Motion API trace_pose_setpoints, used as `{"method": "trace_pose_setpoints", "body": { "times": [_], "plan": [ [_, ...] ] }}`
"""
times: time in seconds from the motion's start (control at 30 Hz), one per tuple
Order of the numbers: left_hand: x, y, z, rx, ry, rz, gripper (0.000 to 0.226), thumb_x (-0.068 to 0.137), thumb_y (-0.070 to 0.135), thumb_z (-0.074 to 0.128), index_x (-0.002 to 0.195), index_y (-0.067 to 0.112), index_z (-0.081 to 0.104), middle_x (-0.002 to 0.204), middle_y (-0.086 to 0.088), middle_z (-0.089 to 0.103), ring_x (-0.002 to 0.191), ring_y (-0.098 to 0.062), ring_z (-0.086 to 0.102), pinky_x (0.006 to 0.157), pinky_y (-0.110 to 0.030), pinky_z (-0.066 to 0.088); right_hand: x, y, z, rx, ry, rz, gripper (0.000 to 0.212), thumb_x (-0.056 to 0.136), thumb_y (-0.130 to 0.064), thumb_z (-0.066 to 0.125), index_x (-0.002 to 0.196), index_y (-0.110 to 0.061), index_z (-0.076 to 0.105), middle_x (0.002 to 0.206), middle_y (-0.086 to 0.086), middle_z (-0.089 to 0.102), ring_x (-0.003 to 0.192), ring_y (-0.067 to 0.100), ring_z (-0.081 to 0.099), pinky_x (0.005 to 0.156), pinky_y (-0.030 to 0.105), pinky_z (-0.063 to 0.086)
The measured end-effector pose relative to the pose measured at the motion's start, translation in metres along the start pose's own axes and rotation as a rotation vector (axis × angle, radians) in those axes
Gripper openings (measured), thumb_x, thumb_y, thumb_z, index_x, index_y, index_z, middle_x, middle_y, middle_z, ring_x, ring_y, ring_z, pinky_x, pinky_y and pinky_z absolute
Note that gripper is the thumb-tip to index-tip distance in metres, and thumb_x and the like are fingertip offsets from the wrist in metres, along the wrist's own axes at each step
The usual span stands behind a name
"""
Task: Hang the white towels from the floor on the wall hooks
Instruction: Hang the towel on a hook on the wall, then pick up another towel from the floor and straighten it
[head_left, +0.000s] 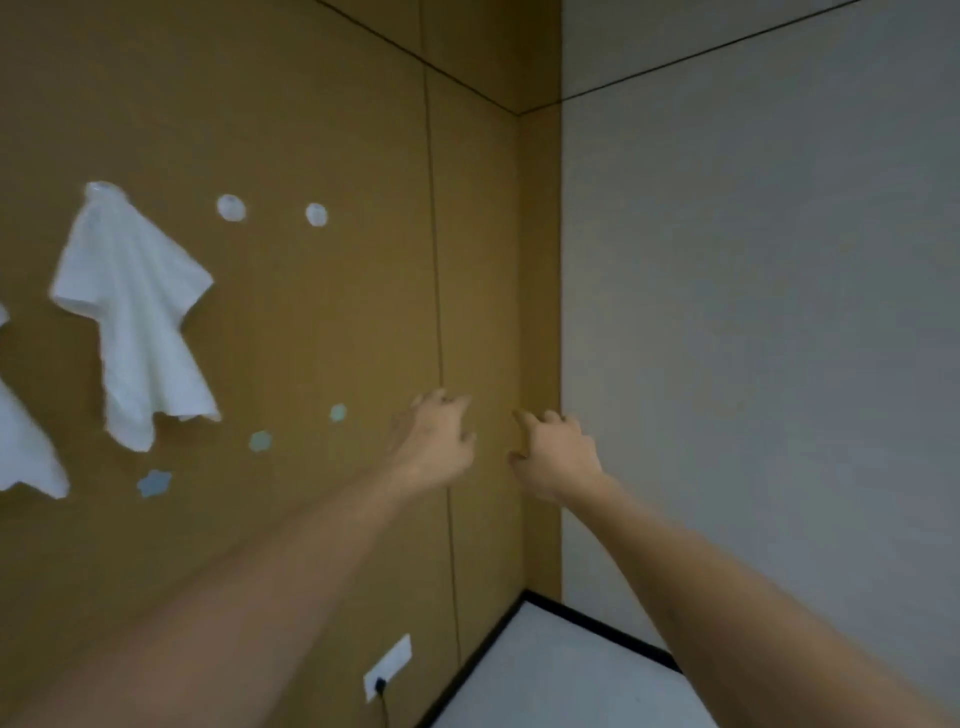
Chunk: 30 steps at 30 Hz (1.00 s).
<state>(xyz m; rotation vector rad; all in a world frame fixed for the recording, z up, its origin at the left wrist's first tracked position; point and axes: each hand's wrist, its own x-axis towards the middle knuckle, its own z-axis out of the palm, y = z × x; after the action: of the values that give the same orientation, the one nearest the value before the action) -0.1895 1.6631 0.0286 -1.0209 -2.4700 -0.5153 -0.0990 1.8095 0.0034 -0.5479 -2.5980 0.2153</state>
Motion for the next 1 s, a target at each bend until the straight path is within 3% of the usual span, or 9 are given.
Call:
{"method": "trace_pose_setpoints", "body": {
  "times": [0.2, 0.47, 0.67, 1.0],
  "plan": [
    [-0.042, 0.237, 0.073, -0.172, -0.091, 0.273, 0.058, 0.09, 0.043, 0.052, 0.145, 0.027, 0.04, 0.147, -0.004, 0.04, 0.134, -0.028, 0.035, 0.107, -0.044, 0.038, -0.154, 0.199, -0.067, -0.103, 0.033, 0.234, 0.063, 0.092, -0.046, 0.052, 0.148, -0.027, 0.032, 0.141, 0.008, 0.047, 0.128, 0.034, 0.038, 0.1, 0.049, 0.037],
    [-0.181, 0.561, 0.167, -0.33, -0.402, 0.609, 0.06, 0.089, 0.042, 0.053, 0.145, 0.028, 0.038, 0.147, -0.005, 0.039, 0.135, -0.027, 0.034, 0.104, -0.045, 0.038, -0.407, 0.428, -0.158, -0.173, -0.002, 0.719, 0.063, 0.093, -0.046, 0.053, 0.148, -0.025, 0.031, 0.141, 0.009, 0.047, 0.128, 0.034, 0.039, 0.101, 0.05, 0.037],
    [-0.295, 0.745, 0.213, -0.391, -0.601, 0.917, 0.061, 0.089, 0.039, 0.054, 0.146, 0.03, 0.035, 0.147, -0.004, 0.039, 0.134, -0.027, 0.035, 0.106, -0.045, 0.038, -0.583, 0.534, -0.197, -0.178, 0.033, 1.127, 0.065, 0.09, -0.048, 0.055, 0.148, -0.027, 0.031, 0.142, 0.007, 0.046, 0.129, 0.032, 0.04, 0.1, 0.049, 0.039],
    [-0.449, 0.968, 0.329, -0.388, -0.893, 1.359, 0.059, 0.093, 0.041, 0.051, 0.147, 0.025, 0.034, 0.146, -0.007, 0.039, 0.13, -0.029, 0.039, 0.102, -0.045, 0.04, -0.811, 0.655, -0.183, -0.037, -0.004, 1.752, 0.054, 0.093, -0.042, 0.051, 0.141, -0.022, 0.037, 0.132, 0.008, 0.048, 0.123, 0.032, 0.042, 0.094, 0.043, 0.038]
  ]
}}
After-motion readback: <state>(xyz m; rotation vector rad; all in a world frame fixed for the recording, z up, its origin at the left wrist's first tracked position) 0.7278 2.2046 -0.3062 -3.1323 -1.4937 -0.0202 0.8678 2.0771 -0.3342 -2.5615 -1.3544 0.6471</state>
